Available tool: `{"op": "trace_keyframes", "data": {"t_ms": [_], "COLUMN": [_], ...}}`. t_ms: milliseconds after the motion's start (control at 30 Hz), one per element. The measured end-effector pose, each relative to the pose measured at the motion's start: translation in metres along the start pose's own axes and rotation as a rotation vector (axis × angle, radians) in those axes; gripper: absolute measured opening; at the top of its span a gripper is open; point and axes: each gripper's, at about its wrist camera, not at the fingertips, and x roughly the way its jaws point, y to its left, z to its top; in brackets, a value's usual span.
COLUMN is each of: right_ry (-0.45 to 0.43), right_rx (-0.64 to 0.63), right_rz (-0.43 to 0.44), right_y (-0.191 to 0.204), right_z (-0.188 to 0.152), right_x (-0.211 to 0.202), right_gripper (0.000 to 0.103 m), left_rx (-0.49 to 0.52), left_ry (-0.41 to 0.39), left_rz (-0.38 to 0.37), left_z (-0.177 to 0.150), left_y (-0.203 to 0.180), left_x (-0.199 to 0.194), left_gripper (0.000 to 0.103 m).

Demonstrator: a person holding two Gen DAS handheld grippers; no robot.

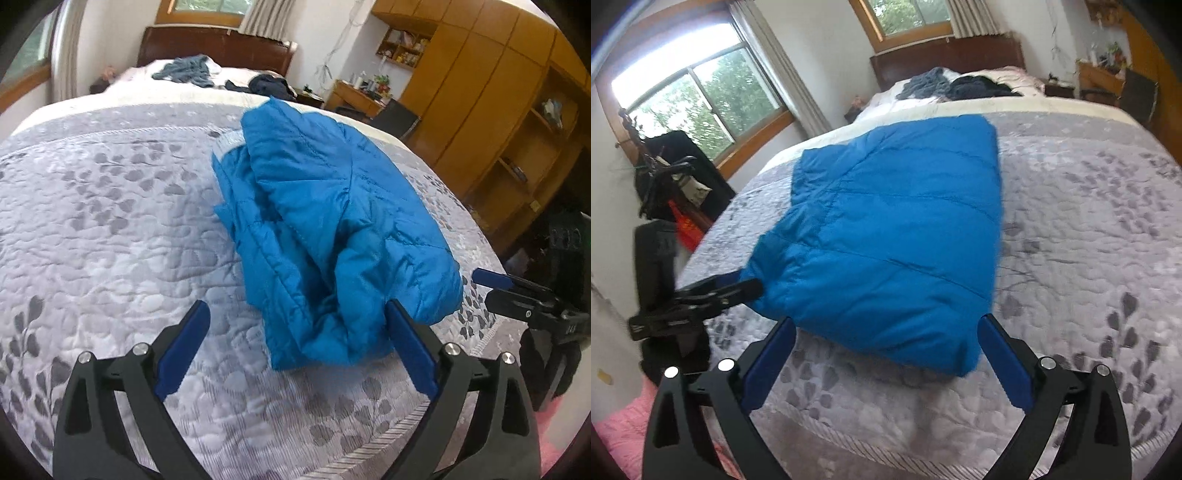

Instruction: Fold large clothes

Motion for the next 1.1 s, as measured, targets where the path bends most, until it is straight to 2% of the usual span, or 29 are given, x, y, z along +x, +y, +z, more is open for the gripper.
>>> {"op": "trace_keyframes", "data": {"t_ms": [200,367,767,933,1100], "right_ry": [-0.035,-0.032,-0.047,-0.044,-0.049], "right_rx": [-0.029,-0.044,-0.038,-0.044,-0.038], "right_rz": [-0.128,-0.177,-0.224,-0.269,-0.275], "right_y": [0.009,0.014,0.013,0.014,0.014], "right_z": [-0.010,-0.018,-0.030,-0.033,-0.036], "right_x": [-0.015,-0.016,-0.025,-0.026,-0.028], "right_gripper": [0.099,0.099,0.099,0.099,0.099], "left_rx": [0.018,0.028,0.043,0.060,0.059], "left_ry": [-0.036,-0.049,-0.103,-0.107,-0.106], "left_rz": [0.070,0.104,0.197,0.224,0.231], "left_z": [-0.012,-0.019,-0.036,-0.042,-0.045], "left_y": [-0.018,-0.029,-0.048,-0.055,-0.059], "left_x": [-0.022,-0.034,-0.054,-0.054,-0.055], "left_gripper": [0.097,0.097,0.098,0.099,0.099]}}
